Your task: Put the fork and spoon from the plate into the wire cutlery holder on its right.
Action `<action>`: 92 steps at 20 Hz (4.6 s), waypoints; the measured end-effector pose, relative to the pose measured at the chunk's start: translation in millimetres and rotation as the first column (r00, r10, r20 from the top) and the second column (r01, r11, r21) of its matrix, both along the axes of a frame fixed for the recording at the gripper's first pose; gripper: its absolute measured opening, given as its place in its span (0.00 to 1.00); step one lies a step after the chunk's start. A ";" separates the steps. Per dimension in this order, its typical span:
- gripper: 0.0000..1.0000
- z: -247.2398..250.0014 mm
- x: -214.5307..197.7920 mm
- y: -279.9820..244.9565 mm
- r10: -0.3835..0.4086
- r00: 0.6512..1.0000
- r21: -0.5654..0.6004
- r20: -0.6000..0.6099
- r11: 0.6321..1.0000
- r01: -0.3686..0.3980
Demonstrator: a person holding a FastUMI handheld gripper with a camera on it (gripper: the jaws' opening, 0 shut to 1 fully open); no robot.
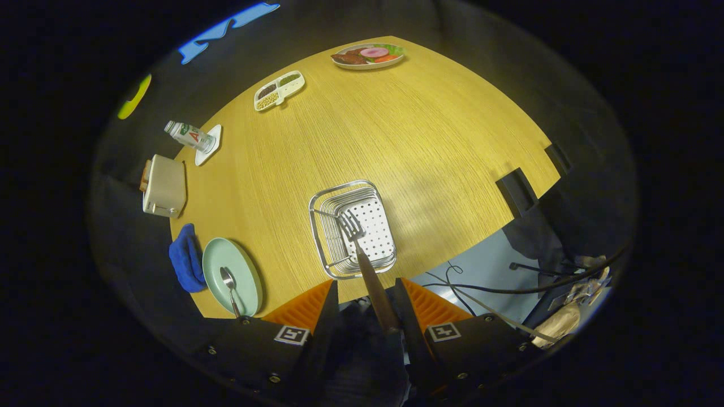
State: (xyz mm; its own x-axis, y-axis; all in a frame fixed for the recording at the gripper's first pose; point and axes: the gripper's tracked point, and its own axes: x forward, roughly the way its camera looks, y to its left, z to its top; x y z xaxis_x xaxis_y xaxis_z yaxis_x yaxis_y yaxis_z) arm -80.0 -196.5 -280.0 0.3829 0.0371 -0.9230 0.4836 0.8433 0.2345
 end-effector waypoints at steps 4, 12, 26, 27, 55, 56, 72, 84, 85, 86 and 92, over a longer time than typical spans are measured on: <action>0.62 6.1 -13.5 6.1 -0.038 0.999 0.031 0.026 0.999 0.037; 0.61 9.5 -17.8 66.1 0.017 0.999 0.135 0.036 0.991 -0.021; 0.62 -15.3 17.8 240.2 0.403 0.915 0.248 -0.033 0.890 -0.383; 0.61 -18.1 19.8 251.2 0.422 0.906 0.254 -0.036 0.880 -0.401; 0.46 -130.3 46.1 342.6 0.557 0.813 0.249 -0.169 0.822 -0.511; 0.27 -120.7 50.1 340.4 0.547 0.819 0.270 -0.175 0.826 -0.494; 0.08 -78.7 47.9 322.9 0.505 0.861 0.277 -0.058 0.837 -0.472; 0.08 -1.1 51.9 256.6 0.313 0.944 0.360 0.106 0.873 -0.330; 0.08 7.6 52.7 248.2 0.286 0.951 0.368 0.121 0.877 -0.310; 0.08 13.9 53.6 238.8 0.260 0.956 0.371 0.133 0.882 -0.291; 0.08 36.6 49.1 157.8 0.078 0.982 0.372 0.174 0.918 -0.139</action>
State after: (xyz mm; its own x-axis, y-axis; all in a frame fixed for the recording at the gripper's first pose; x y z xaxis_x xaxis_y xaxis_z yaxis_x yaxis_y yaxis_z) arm -30.9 -38.7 -243.4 0.4914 0.4239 -0.7608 0.3265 0.7202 0.6122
